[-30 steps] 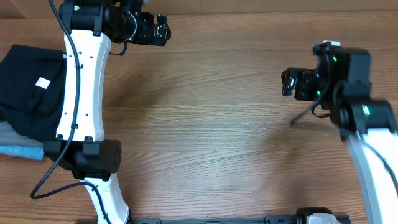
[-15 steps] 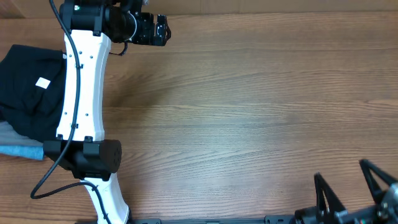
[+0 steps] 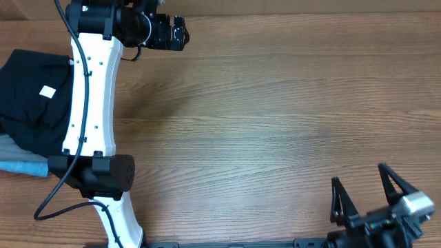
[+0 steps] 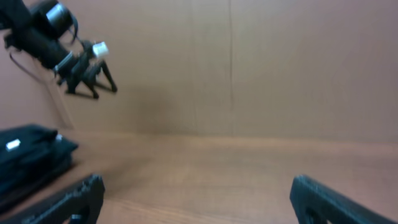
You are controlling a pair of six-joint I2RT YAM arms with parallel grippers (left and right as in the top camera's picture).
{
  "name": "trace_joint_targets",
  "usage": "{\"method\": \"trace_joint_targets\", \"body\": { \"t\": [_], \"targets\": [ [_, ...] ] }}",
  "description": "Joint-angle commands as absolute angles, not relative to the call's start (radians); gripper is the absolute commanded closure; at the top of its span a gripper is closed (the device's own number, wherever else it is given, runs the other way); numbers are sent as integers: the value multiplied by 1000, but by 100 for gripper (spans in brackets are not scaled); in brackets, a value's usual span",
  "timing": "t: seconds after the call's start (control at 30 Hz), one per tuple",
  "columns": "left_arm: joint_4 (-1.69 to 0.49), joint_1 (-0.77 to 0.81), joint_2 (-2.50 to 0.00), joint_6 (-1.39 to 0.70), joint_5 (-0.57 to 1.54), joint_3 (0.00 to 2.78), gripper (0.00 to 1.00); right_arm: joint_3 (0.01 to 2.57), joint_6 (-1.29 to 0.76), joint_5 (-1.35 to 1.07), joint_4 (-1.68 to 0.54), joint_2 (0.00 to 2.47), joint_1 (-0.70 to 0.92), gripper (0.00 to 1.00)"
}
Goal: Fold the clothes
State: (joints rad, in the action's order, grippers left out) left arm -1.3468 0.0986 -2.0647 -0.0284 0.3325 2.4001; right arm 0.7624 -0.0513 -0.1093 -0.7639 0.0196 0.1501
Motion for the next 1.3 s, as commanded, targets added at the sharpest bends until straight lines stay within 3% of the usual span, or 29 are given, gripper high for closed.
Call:
{"method": "trace_joint_targets", "body": {
  "t": [0.0,0.37,0.47,0.6,0.9,1.27],
  "targets": [
    [-1346,98,-2042,-45,329,2406,0,616,-54,-135,-619,4,142,0],
    [-1346,98,-2042,-46,330,2406,0,150,-54,-123,139,4,142,0],
    [-1346,98,-2042,-46,329,2406,0,75,-54,-112,214,4,142,0],
    [-1346,98,-2042,-46,329,2406,0,6,-54,-104,210,4,142,0],
    [-1346,98,-2042,-46,329,2406,0,8,-53,-54,-51,4,142,0],
    [-1346,98,-2042,-45,329,2406,0,8,-53,-53,-79,4,142,0]
  ]
}}
